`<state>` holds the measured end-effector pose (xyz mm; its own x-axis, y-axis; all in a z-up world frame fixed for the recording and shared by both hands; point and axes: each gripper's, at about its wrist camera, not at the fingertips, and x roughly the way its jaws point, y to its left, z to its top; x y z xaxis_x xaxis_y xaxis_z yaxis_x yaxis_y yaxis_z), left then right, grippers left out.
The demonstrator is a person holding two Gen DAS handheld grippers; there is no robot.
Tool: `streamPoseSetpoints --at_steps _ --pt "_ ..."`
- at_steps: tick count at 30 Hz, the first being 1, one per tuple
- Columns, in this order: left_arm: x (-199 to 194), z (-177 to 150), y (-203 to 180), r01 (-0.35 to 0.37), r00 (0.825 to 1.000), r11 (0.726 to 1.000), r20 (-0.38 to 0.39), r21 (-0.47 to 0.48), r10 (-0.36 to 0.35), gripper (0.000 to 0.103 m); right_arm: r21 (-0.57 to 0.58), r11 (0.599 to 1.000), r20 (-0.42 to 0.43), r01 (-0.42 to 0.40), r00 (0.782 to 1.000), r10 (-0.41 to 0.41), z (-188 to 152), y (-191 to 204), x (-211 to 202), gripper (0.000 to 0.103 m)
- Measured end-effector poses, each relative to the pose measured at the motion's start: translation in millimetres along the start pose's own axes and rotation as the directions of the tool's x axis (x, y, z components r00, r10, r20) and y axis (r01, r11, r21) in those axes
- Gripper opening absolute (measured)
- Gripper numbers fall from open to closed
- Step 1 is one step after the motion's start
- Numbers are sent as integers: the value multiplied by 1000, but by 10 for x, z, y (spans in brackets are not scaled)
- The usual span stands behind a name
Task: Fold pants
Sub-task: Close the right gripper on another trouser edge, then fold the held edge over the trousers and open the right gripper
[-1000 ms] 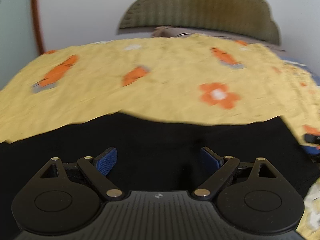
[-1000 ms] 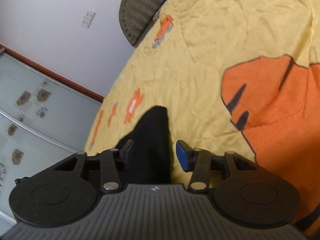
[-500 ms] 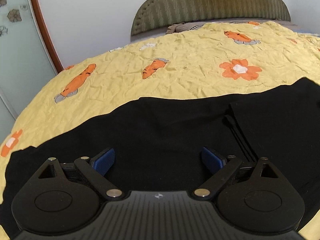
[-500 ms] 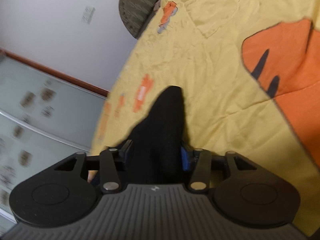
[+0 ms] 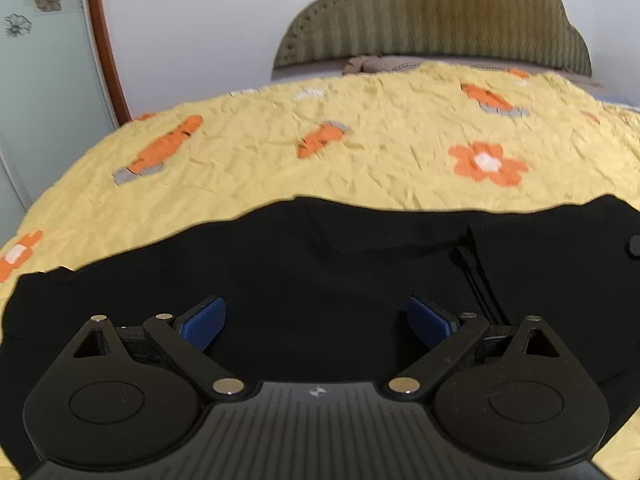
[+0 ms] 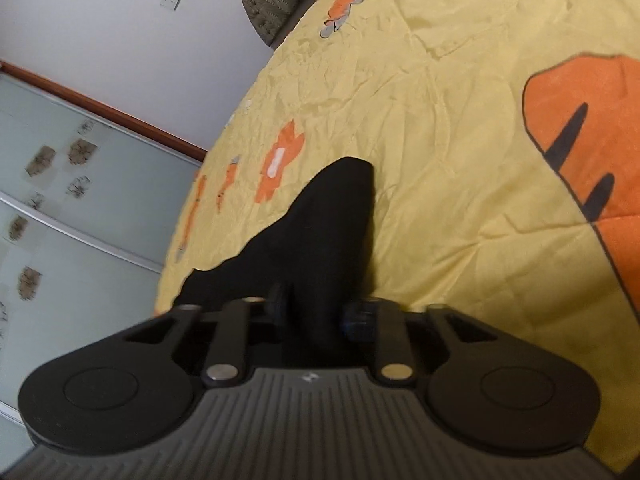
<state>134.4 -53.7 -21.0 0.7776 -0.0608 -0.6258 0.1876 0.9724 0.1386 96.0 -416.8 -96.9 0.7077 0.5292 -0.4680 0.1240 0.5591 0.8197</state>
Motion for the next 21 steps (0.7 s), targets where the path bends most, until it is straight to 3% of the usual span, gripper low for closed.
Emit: streamPoseSetpoints --at_steps 8,14,21 --pt "-376 -34 384 -96 992 995 83 -20 98 98 -76 997 62 -1 998 6 -45 480 -118 11" --pt "-532 -212 866 -152 986 983 59 -102 159 98 -138 990 58 -29 998 38 -13 933 -100 11" --pt "-627 -373 1387 -219 973 960 39 -175 229 98 -135 986 37 -99 994 105 -141 1466 146 11"
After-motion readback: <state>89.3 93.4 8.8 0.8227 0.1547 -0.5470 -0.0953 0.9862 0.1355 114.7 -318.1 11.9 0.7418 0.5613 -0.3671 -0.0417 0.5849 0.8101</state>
